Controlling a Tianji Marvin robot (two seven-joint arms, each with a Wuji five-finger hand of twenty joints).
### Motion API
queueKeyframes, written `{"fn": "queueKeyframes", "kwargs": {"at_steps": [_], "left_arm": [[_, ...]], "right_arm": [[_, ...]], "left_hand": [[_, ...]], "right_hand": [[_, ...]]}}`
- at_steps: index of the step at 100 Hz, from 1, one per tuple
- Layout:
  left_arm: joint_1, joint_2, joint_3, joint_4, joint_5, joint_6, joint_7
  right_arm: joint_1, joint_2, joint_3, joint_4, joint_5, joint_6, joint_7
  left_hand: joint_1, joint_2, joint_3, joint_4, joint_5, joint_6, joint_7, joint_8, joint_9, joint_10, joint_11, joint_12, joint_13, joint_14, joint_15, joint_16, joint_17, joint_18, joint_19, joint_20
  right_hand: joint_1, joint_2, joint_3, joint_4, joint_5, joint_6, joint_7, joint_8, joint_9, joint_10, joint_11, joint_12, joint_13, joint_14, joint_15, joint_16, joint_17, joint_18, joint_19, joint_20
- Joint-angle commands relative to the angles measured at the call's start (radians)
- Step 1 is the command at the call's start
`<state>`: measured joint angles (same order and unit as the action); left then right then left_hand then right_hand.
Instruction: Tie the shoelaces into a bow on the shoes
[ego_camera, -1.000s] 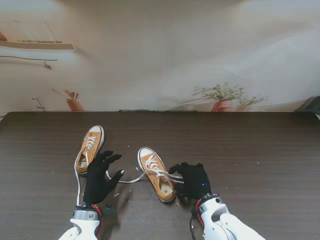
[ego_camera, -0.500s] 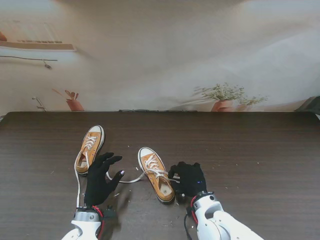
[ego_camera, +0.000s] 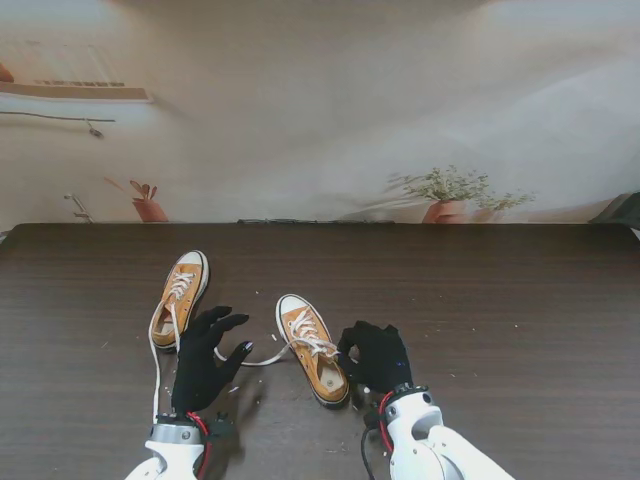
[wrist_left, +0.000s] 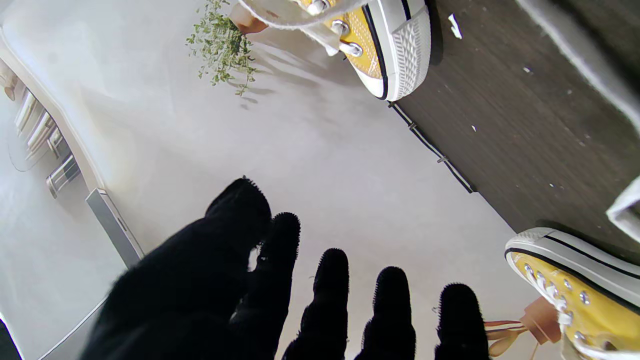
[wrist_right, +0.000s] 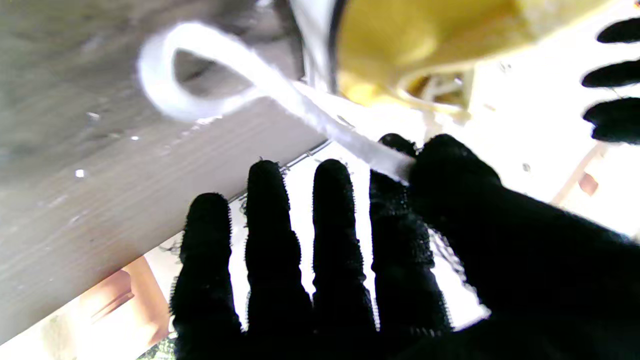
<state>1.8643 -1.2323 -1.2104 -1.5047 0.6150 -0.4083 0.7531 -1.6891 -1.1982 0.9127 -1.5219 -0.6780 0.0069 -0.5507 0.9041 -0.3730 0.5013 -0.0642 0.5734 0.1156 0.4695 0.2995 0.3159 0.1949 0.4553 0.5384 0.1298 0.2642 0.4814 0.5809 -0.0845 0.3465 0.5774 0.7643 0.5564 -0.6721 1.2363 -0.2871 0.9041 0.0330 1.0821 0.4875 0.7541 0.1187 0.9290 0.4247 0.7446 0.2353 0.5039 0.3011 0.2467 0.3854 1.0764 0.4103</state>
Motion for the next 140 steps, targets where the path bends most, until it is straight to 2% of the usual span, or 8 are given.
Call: {"fn": "queueKeyframes", "kwargs": {"at_steps": [1, 25, 36, 55, 67, 104, 117, 140], "left_arm": [[0.003, -0.002, -0.001, -0.006, -0.001, -0.007, -0.012], [0.005, -0.004, -0.001, -0.009, -0.010, -0.020, -0.018], [0.006, -0.004, -0.002, -0.010, -0.013, -0.023, -0.020], [0.007, -0.005, -0.001, -0.011, -0.019, -0.025, -0.025], [0.008, -0.006, 0.001, -0.012, -0.024, -0.028, -0.026], [0.011, -0.008, 0.002, -0.016, -0.034, -0.035, -0.031], [0.012, -0.008, 0.002, -0.017, -0.036, -0.038, -0.032], [0.011, -0.008, 0.004, -0.017, -0.040, -0.041, -0.035]], "right_arm": [[-0.009, -0.006, 0.008, -0.024, 0.023, -0.013, 0.011], [-0.026, -0.017, 0.051, -0.084, 0.220, -0.035, 0.123], [-0.018, -0.022, 0.057, -0.080, 0.267, -0.014, 0.144], [-0.014, -0.036, 0.065, -0.082, 0.355, 0.020, 0.153], [-0.021, -0.041, 0.076, -0.106, 0.424, 0.052, 0.175], [-0.050, -0.037, 0.135, -0.212, 0.660, 0.195, 0.307], [-0.057, -0.034, 0.162, -0.243, 0.770, 0.242, 0.360], [-0.079, -0.033, 0.211, -0.296, 0.921, 0.276, 0.402]], "left_hand": [[0.041, 0.040, -0.076, -0.013, 0.024, -0.031, 0.006, 0.015, 0.001, 0.008, -0.010, -0.016, 0.017, -0.004, -0.016, -0.016, -0.015, -0.041, -0.002, -0.011], [0.054, 0.056, -0.114, -0.012, 0.032, -0.032, 0.007, 0.014, 0.010, 0.012, -0.009, -0.016, 0.026, 0.000, -0.013, -0.015, -0.016, -0.040, -0.005, -0.013], [0.076, 0.068, -0.161, -0.002, 0.034, -0.031, 0.007, 0.013, 0.011, 0.014, -0.010, -0.015, 0.029, -0.002, -0.013, -0.015, -0.014, -0.042, -0.020, -0.023], [0.078, 0.073, -0.175, -0.001, 0.037, -0.032, 0.008, 0.013, 0.016, 0.014, -0.008, -0.015, 0.037, 0.000, -0.012, -0.016, -0.013, -0.042, -0.021, -0.024], [0.083, 0.074, -0.183, 0.000, 0.040, -0.033, 0.009, 0.013, 0.021, 0.015, -0.007, -0.014, 0.041, 0.000, -0.012, -0.017, -0.013, -0.042, -0.021, -0.024], [0.105, 0.082, -0.221, 0.004, 0.047, -0.033, 0.013, 0.014, 0.030, 0.017, -0.004, -0.014, 0.054, 0.005, -0.006, -0.023, 0.001, -0.047, -0.043, -0.042], [0.111, 0.085, -0.233, 0.007, 0.049, -0.032, 0.013, 0.013, 0.045, 0.019, 0.004, -0.011, 0.065, 0.003, 0.000, -0.023, 0.005, -0.050, -0.049, -0.046], [0.123, 0.086, -0.244, 0.009, 0.055, -0.033, 0.016, 0.014, 0.051, 0.019, 0.006, -0.012, 0.072, 0.007, 0.003, -0.025, 0.009, -0.051, -0.053, -0.051]], "right_hand": [[-0.013, -0.026, 0.021, -0.031, 0.057, 0.000, 0.073, 0.035, 0.028, 0.004, 0.018, -0.012, 0.019, 0.002, 0.013, 0.019, -0.010, 0.011, 0.012, 0.007], [0.007, -0.022, 0.017, -0.034, 0.041, -0.008, 0.068, 0.051, 0.327, 0.054, -0.175, -0.085, 0.165, 0.058, -0.048, -0.018, 0.041, 0.070, -0.017, -0.013], [0.017, -0.003, -0.004, -0.030, 0.022, -0.020, 0.067, 0.057, 0.484, 0.037, -0.201, -0.108, 0.268, 0.050, -0.069, -0.016, 0.078, 0.069, -0.013, -0.016], [0.037, 0.009, -0.018, -0.025, -0.001, -0.010, 0.077, 0.048, 0.668, 0.012, -0.098, -0.079, 0.447, 0.025, -0.005, 0.030, 0.162, 0.064, 0.062, 0.013], [0.049, -0.006, -0.009, -0.023, 0.001, 0.011, 0.088, 0.014, 0.710, -0.027, 0.068, -0.015, 0.546, 0.024, 0.086, 0.088, 0.219, 0.067, 0.119, 0.035], [0.073, -0.024, -0.021, -0.015, 0.012, 0.057, 0.080, -0.032, 0.704, -0.057, 0.296, 0.094, 0.555, 0.028, 0.485, 0.192, 0.328, 0.068, 0.184, 0.044], [0.078, -0.029, -0.029, -0.010, 0.017, 0.056, 0.070, -0.043, 0.703, -0.053, 0.271, 0.087, 0.554, 0.037, 0.521, 0.187, 0.349, 0.057, 0.183, 0.036], [0.084, 0.003, -0.072, -0.003, -0.004, 0.013, 0.050, -0.060, 0.707, -0.012, -0.032, -0.056, 0.542, 0.050, 0.245, 0.052, 0.204, 0.038, 0.110, 0.018]]}}
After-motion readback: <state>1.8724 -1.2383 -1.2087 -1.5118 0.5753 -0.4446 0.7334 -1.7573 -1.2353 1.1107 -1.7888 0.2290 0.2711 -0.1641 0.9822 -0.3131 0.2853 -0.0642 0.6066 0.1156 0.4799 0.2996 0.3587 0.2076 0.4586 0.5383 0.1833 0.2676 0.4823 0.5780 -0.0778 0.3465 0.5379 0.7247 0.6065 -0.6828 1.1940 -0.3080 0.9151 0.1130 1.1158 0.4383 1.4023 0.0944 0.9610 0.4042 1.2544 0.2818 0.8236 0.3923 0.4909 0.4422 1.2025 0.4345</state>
